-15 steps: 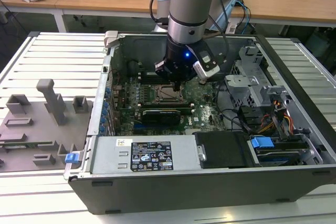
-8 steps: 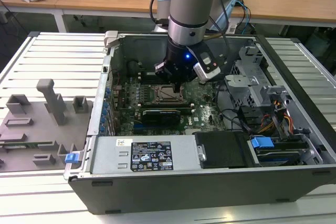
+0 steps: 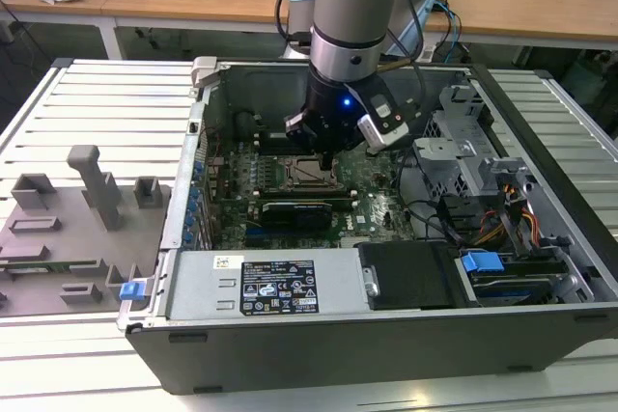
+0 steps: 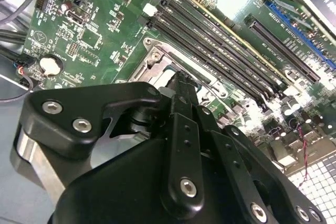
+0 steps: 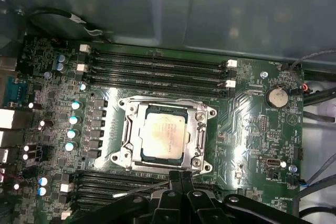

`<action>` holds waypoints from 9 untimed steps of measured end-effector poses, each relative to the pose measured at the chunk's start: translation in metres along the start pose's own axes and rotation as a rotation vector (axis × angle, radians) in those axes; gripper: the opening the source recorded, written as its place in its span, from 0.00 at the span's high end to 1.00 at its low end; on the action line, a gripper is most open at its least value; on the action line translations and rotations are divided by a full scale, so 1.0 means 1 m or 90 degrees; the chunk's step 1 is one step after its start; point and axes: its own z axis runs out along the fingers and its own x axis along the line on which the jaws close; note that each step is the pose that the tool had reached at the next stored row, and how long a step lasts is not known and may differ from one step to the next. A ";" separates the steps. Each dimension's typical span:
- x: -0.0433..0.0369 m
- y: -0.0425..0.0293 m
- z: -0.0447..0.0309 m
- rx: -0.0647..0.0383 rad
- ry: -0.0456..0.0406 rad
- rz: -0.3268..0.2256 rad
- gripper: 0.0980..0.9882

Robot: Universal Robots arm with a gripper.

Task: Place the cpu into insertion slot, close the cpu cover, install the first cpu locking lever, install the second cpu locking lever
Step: 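Install the second cpu locking lever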

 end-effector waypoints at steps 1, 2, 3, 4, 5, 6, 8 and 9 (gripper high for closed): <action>0.0005 -0.0007 0.0004 0.000 0.0000 0.000 0.99; 0.0009 -0.0014 0.0006 0.000 0.0001 0.000 0.99; 0.0015 -0.0021 0.0009 0.000 0.0001 0.000 0.99; 0.0019 -0.0025 0.0011 -0.001 0.0000 0.000 0.99; 0.0034 -0.0030 0.0014 -0.001 0.0000 0.000 0.99; 0.0065 -0.0031 0.0016 -0.001 0.0000 0.000 0.99; 0.0119 -0.0028 0.0017 -0.003 -0.0001 0.000 0.99; 0.0137 -0.0026 0.0017 -0.003 -0.0002 0.000 0.99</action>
